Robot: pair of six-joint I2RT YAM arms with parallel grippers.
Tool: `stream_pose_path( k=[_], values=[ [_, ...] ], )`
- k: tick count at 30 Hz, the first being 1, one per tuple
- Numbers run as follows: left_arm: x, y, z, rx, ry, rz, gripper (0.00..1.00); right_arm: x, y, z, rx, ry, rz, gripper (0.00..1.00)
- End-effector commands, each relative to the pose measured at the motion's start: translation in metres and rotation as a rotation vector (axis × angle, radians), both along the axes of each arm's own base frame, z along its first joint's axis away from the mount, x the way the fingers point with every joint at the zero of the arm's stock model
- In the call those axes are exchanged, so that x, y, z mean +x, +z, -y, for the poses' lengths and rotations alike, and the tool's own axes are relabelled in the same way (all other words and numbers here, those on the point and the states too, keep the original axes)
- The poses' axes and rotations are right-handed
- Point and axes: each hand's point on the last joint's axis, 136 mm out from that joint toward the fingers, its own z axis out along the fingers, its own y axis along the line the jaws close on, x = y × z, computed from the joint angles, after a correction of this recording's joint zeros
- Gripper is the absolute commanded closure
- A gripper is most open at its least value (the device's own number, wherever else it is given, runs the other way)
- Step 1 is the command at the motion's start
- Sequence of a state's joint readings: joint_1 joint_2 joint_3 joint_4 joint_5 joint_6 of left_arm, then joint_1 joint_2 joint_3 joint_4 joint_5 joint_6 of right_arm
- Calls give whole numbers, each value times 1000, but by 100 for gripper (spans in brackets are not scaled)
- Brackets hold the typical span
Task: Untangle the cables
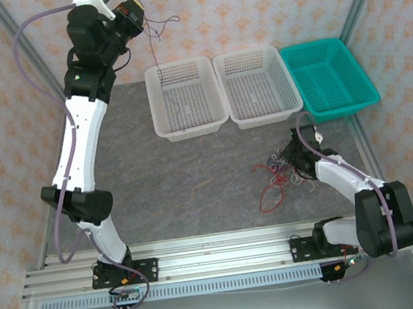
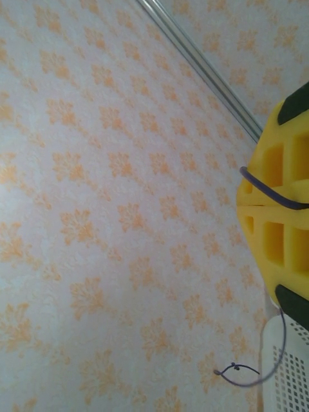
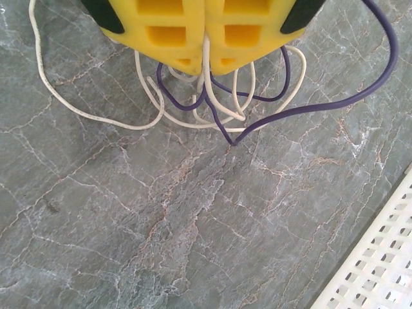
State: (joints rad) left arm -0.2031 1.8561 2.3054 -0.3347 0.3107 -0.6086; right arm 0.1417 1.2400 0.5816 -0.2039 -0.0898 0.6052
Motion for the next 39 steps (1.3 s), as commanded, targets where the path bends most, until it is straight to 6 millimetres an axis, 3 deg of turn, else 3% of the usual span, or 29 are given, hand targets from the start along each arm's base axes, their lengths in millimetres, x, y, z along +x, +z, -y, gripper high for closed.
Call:
stream_pose_path(
  k=[1,5,11,13,15,17,18,22,25,27,29,32,36,39],
  values=[
    [28,-46,9,36,-8,-100,100,-9,-3,6,-40,-1,-17,100],
    [53,-114,8,105,28,-249,100,-9,-5,5,-35,4,-23,100],
    [61,-219,14,163,40,-436,100,-13,-8,3,-26,8,-31,100],
    [56,-238,15,173,50,-466,84,-12,-7,-1,-14,32,-30,100],
    [48,-238,17,157,49,-441,61,-9,-1,-10,6,91,-21,100],
    [34,-221,15,123,55,-384,38,-7,8,-19,20,151,-7,100],
    [26,-213,13,111,60,-363,32,-6,13,-21,12,160,-1,100],
    [-14,-174,10,82,52,-278,25,1,43,-35,10,254,83,100],
    [-52,-158,21,100,-12,-234,24,7,67,-72,88,426,162,100],
    [-78,-158,37,132,-80,-209,24,7,80,-100,121,543,199,100],
    [-102,-168,51,194,-147,-187,25,4,90,-133,133,673,227,100],
    [-131,-196,63,255,-211,-226,38,2,80,-173,120,809,206,100],
    [-156,-244,69,244,-244,-335,39,3,55,-220,116,926,126,98],
    [-173,-282,71,247,-254,-426,38,0,37,-244,123,1005,53,90]
  ],
)
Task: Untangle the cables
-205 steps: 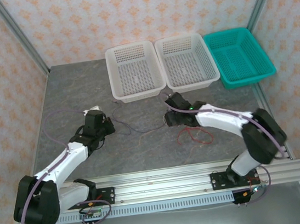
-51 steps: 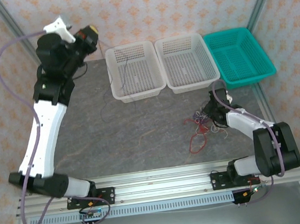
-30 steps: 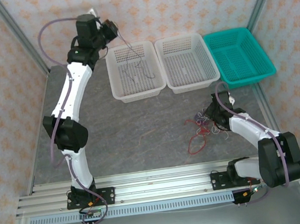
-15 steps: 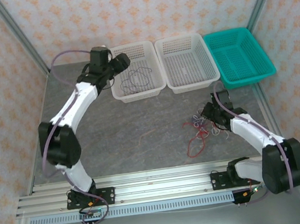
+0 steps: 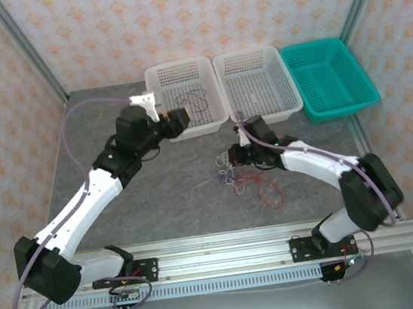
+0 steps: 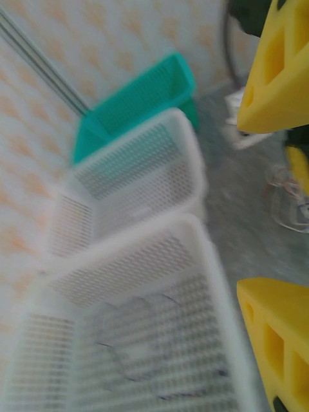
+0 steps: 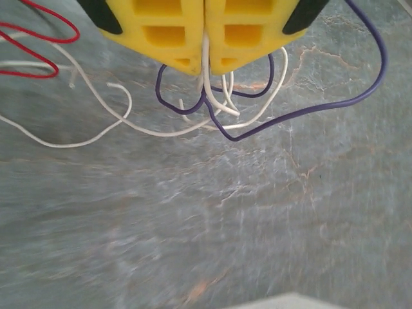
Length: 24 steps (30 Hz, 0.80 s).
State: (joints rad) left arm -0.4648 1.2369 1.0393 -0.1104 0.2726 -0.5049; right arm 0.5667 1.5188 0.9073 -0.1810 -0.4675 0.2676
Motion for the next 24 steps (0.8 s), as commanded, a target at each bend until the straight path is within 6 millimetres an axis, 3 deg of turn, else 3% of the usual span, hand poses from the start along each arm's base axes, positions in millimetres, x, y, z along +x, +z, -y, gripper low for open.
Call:
stream_pose_path(
  k=[1,5,10,14,18,21,24],
  values=[
    [-22,-40,2,4,3,-120,38,-1,-4,-23,-5,102,-5,82],
    [-37,-82,8,1,18,-240,36,3,8,-20,-10,88,52,63],
    [-36,-122,19,-13,45,-337,35,5,37,-2,1,12,188,57],
    [-28,-157,32,15,40,-405,36,-1,48,7,59,-33,256,49],
    [-18,-186,46,-33,47,-454,43,-9,38,11,71,-56,214,48],
    [-14,-204,49,-34,63,-492,59,-13,30,10,76,-62,163,48],
    [-12,-214,50,-33,74,-504,68,-15,26,10,79,-68,142,48]
  ],
)
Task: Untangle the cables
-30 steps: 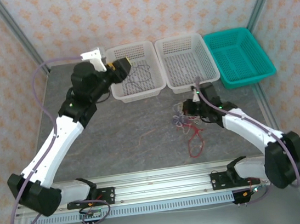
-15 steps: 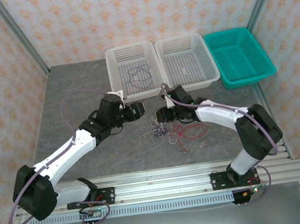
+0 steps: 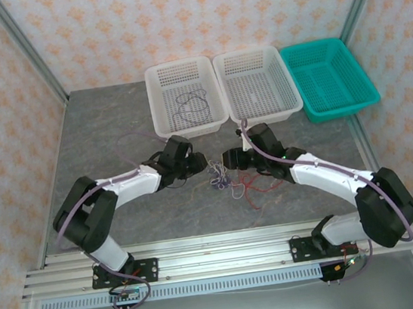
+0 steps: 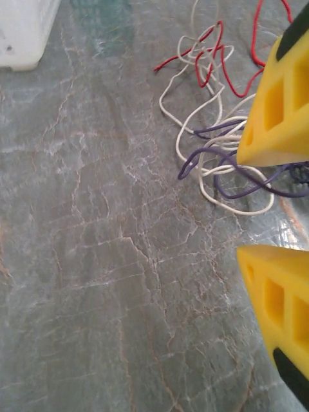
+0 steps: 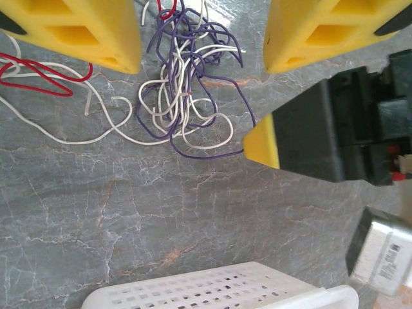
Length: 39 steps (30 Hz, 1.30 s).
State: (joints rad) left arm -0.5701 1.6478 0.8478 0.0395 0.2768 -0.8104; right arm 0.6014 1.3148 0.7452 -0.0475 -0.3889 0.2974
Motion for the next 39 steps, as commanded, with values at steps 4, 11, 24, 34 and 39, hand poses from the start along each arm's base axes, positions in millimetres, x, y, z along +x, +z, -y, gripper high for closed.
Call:
stream_pose_path(
  k=[4,11,24,34,39],
  values=[
    [8,-3,17,-68,0,16,69,5,-4,-2,26,-38,-23,48],
    [6,-18,26,-115,-4,-20,78,10,-12,-14,37,-27,-77,48],
    [4,25,32,-142,-57,39,100,7,-71,-16,-230,-126,-70,41],
    [-4,88,-17,67,-19,185,100,25,-111,34,-412,-413,-175,100],
    [-10,120,-75,217,81,259,100,21,-125,70,-361,-526,-268,100]
  ],
)
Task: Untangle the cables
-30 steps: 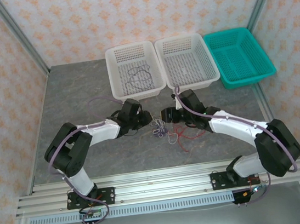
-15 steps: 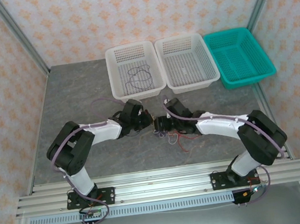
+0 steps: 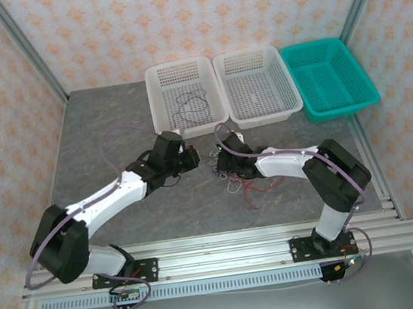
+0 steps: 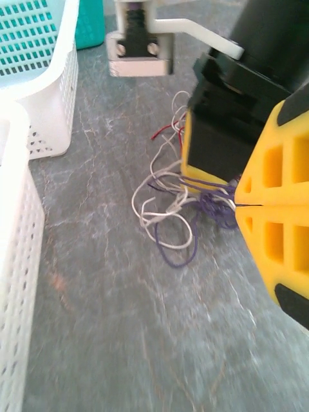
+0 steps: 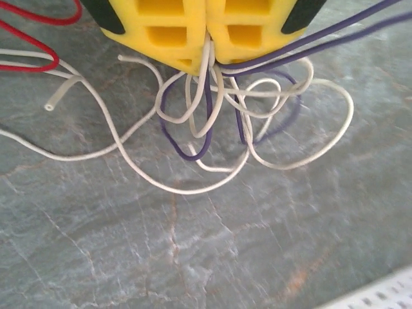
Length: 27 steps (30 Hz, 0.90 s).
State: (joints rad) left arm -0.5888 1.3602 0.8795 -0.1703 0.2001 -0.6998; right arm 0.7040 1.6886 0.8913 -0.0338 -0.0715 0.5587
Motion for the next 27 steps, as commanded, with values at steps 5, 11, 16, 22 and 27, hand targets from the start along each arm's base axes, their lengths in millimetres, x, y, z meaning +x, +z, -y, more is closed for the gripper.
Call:
stream_pose_path(
  k=[5,11,16,22,27],
  values=[
    [3,55,-108,95,258,129,100,-20,-43,115,-250,-280,-157,97],
    [-5,69,-119,38,270,176,100,-19,-33,117,-208,-237,-120,98],
    [3,54,-53,-235,79,137,93,-17,-7,60,59,11,-41,100],
    [6,17,14,-348,22,8,39,-22,11,27,199,140,-27,100],
    [13,-25,37,-442,82,-123,33,-28,11,16,208,180,-39,100]
  ],
)
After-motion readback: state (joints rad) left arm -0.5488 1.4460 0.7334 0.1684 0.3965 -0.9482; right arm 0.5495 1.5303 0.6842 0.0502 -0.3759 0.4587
